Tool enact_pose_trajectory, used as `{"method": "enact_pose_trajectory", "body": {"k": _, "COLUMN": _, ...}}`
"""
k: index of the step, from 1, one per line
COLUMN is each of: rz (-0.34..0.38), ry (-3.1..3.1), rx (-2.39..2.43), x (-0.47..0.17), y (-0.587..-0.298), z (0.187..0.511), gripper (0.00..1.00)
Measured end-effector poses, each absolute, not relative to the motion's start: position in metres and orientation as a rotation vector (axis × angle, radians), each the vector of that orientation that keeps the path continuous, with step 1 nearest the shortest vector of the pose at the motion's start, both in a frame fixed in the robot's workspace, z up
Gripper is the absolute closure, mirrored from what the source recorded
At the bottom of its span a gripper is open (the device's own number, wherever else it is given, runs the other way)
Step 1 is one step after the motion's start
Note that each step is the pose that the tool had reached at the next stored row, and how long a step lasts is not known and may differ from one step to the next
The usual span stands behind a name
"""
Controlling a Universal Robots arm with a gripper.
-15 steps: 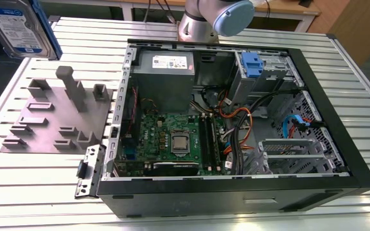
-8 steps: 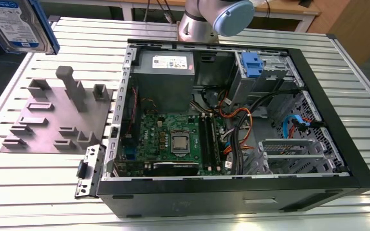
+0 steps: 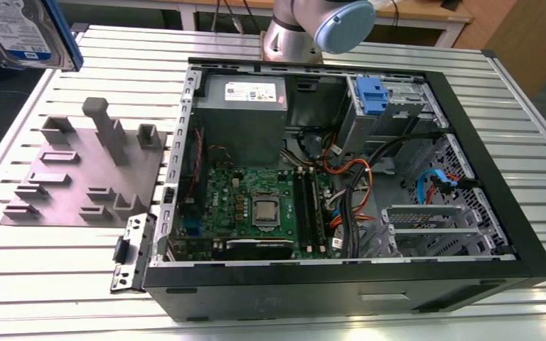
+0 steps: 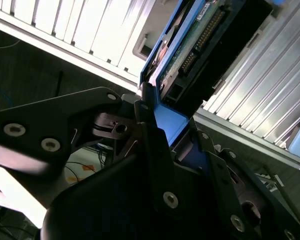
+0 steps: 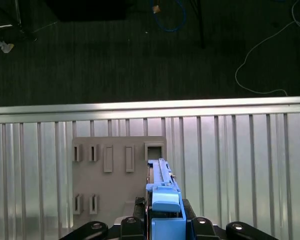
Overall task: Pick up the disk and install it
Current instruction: 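Pick up the disk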
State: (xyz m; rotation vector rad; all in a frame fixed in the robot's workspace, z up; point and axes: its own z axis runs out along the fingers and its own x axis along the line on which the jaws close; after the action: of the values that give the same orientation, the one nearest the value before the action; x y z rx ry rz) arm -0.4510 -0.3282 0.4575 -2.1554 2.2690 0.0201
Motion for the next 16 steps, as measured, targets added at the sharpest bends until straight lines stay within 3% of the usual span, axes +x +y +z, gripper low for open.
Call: {"method": "enact_pose_trajectory", "body": {"k": 16, "rz": 0.021, "ry": 2.270, "rx": -2.156, "x": -0.4509, "y": -0.3289, "z": 0.4659, "gripper": 0.64}}
